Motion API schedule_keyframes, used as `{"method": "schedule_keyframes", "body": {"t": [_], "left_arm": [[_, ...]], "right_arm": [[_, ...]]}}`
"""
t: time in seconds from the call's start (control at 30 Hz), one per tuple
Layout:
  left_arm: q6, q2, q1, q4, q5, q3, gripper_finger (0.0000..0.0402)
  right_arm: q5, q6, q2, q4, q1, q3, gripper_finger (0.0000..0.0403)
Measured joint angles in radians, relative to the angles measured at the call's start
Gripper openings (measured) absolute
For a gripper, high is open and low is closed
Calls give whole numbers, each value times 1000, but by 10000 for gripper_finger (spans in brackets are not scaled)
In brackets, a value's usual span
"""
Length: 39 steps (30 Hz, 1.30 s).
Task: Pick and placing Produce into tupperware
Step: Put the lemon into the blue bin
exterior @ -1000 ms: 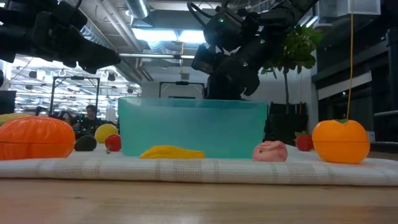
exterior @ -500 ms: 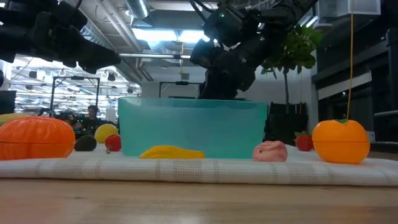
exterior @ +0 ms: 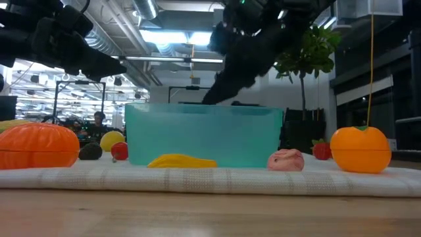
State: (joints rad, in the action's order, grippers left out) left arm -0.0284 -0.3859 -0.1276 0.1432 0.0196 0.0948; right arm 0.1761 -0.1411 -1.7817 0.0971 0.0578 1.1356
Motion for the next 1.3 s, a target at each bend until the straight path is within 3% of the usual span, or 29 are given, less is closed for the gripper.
{"method": "schedule_keyframes", "body": {"t": [0.13, 0.3, 0.6, 0.93, 1.3], "left_arm": [[36, 0, 0, 0, 0, 0, 179], [72, 0, 0, -1, 0, 0, 179], [71, 0, -1, -1, -10, 0, 179], [71, 0, -1, -1, -11, 0, 179], [71, 0, -1, 0, -11, 0, 179]], "right_arm": [[9, -21, 24, -57, 0, -31, 249], [26, -3, 103, -227, 3, -165, 249], [28, 4, 360, -487, 11, -443, 249], [24, 7, 621, -643, 69, -705, 249], [14, 36, 691, -714, 130, -860, 249]]}}
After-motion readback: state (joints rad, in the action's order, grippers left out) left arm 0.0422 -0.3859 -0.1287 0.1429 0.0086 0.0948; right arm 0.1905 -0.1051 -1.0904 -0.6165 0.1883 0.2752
